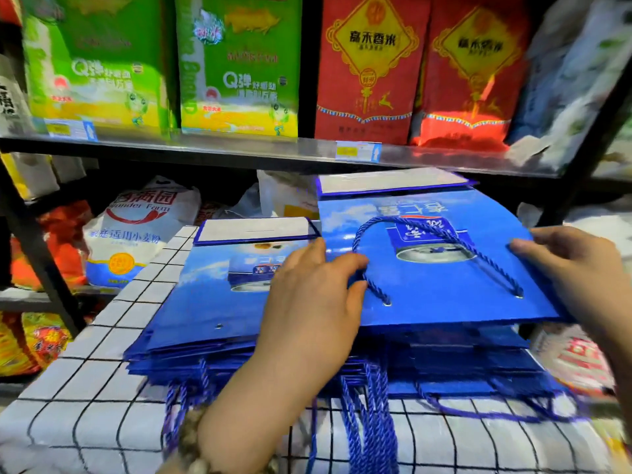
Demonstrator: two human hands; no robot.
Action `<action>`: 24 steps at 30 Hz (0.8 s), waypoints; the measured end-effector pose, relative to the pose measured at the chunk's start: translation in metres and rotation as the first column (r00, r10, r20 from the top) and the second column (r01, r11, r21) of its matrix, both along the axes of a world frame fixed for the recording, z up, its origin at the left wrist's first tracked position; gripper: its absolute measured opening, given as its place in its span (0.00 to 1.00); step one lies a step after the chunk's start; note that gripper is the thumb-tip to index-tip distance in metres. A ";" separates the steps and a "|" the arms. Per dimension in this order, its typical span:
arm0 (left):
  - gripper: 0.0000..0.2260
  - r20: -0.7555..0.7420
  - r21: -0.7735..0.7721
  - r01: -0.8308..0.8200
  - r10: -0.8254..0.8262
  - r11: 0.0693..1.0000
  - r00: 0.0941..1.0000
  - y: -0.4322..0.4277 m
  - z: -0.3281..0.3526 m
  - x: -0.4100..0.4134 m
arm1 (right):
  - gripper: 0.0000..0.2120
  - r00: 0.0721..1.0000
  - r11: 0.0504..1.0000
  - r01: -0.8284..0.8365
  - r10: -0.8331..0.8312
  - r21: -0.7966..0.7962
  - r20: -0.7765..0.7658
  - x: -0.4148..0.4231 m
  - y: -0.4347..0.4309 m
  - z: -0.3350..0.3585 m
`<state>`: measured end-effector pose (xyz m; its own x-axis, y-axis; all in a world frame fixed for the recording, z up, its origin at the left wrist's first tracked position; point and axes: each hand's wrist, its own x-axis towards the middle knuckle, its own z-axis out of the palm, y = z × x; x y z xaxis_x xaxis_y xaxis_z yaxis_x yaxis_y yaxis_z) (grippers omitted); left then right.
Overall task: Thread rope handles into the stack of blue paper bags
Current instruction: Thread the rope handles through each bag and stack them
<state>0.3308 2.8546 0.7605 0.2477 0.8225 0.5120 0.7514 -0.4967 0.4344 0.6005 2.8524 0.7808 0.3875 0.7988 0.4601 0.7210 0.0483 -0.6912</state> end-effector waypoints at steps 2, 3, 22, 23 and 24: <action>0.18 -0.030 -0.010 0.022 -0.023 1.000 0.999 0.004 -0.002 0.027 | 0.03 1.000 1.000 0.015 -0.015 -0.016 -0.027 0.023 -0.002 -0.005; 0.17 -0.050 -0.031 0.030 -0.031 0.999 0.998 0.006 -0.004 0.039 | 0.02 0.999 0.999 0.027 -0.028 -0.036 -0.031 0.033 -0.002 -0.011; 0.23 -0.555 -0.303 0.063 -0.230 0.951 0.800 -0.005 -0.056 0.118 | 0.14 0.949 0.841 0.158 0.016 -0.518 0.315 0.053 0.034 -0.078; 0.25 -0.549 -0.312 0.054 -0.227 0.948 0.805 -0.006 -0.059 0.119 | 0.15 0.915 0.836 0.206 0.020 -0.509 0.403 0.049 0.034 -0.074; 0.28 -0.540 -0.288 0.060 -0.213 0.956 0.814 -0.006 -0.064 0.119 | 0.17 0.873 0.844 0.234 0.037 -0.483 0.487 0.043 0.033 -0.070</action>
